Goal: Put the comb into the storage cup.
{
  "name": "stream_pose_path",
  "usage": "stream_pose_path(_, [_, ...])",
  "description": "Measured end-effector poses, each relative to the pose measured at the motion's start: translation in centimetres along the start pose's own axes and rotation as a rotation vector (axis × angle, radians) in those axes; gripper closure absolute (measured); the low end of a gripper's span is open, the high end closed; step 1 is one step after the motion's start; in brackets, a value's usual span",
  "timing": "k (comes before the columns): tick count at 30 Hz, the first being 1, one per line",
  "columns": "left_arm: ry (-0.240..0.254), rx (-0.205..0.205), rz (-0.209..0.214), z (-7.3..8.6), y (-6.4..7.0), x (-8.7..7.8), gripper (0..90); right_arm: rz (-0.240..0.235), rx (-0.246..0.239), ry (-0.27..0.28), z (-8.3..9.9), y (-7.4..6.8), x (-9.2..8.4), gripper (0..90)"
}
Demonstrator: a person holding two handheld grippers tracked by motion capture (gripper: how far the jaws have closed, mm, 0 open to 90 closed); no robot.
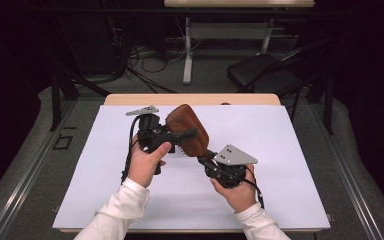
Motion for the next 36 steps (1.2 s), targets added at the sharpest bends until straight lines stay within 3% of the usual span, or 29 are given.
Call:
stream_pose_path(10, [0.014, -0.009, -0.011, 0.06, -0.2, -0.08, 33.8, -0.002, -0.005, 0.005, -0.02, -0.07, -0.01, 72.4])
stream_pose_path(27, [0.01, -0.01, -0.034, 0.21, -0.2, -0.13, 34.8, -0.005, -0.006, 0.005, 0.1, -0.24, 0.06, 72.4])
stream_pose_path(36, [0.032, -0.044, -0.037, 0.23, -0.39, -0.25, 41.0, -0.007, -0.005, 0.009, 0.14, -0.29, 0.1, 72.4])
Point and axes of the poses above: each handheld gripper's, and its own axes: x roughly forward along the jaws, z roughly out of its underside, y roughly to its right, the point moved 8 cm from there along x, roughly forward along the jaws, and after that the axes turned 11 degrees about y, right-handed, at the moved point
